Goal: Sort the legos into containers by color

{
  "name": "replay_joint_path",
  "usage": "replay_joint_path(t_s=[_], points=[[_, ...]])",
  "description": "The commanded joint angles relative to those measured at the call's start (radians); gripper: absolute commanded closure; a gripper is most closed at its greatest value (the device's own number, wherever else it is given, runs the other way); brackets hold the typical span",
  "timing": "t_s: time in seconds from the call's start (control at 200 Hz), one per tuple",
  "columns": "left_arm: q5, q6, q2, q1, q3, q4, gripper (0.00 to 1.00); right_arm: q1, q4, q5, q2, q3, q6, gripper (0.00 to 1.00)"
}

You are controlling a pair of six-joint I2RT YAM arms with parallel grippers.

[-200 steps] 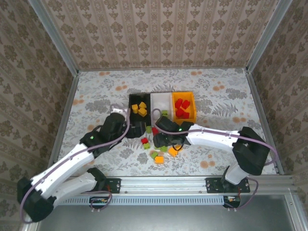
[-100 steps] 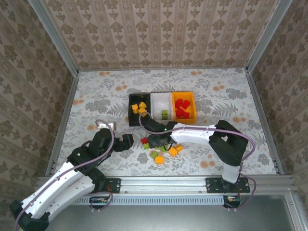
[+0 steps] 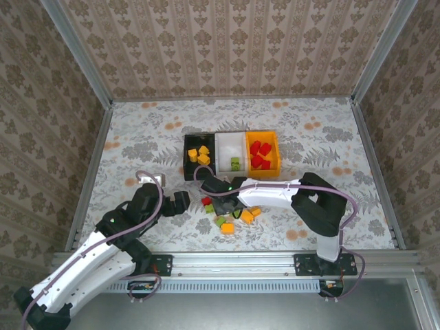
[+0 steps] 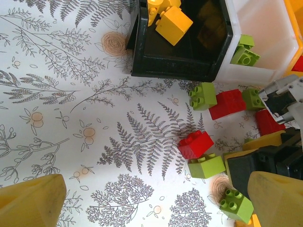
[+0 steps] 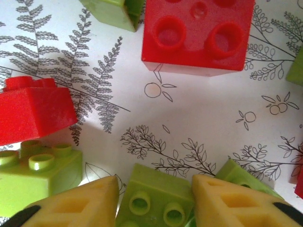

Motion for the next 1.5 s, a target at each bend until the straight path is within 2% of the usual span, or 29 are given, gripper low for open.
replay_joint_path(t_s=[0.0, 0.22, 0.455, 0.59, 0.795, 1.07, 1.185, 1.28, 1.32, 1.495], points=[[-0.014, -0.007, -0.006, 0.007, -0.005, -0.023, 0.00, 0.007, -0.034, 0.012, 0.044, 0.006, 0.012, 0.58], [-0.007, -0.012, -0.006, 0.012, -0.004, -0.021, 0.00, 0.007, -0.033, 0.036, -0.028, -0.008, -0.001, 0.68], [0.010, -0.013, -0.004, 0.014, 0.001, -0.004, 0.00, -0.007, -0.050, 0.088, -0.211, 0.002, -0.039, 0.69], [0.026, -0.012, 0.001, 0.013, -0.003, 0.004, 0.00, -0.079, -0.064, 0.075, -0.261, 0.052, -0.074, 0.69], [0.068, -0.017, 0.011, 0.013, -0.026, 0.043, 0.00, -0.233, -0.059, 0.057, -0.148, 0.182, -0.111, 0.69], [0.128, -0.013, 0.080, 0.009, -0.042, 0.097, 0.01, -0.330, -0.082, 0.096, 0.060, 0.366, -0.136, 0.66], [0.157, -0.018, 0.108, 0.005, -0.063, 0.141, 0.01, -0.337, -0.103, 0.088, 0.115, 0.432, -0.145, 0.59], [0.178, -0.027, 0.139, -0.005, -0.085, 0.188, 0.02, -0.338, -0.118, 0.082, 0.136, 0.467, -0.146, 0.38], [0.182, -0.030, 0.159, -0.012, -0.091, 0.208, 0.02, -0.337, -0.115, 0.079, 0.130, 0.469, -0.145, 0.33], [0.177, -0.050, 0.279, -0.082, -0.090, 0.311, 0.04, -0.335, -0.075, 0.049, 0.040, 0.399, -0.131, 0.29]])
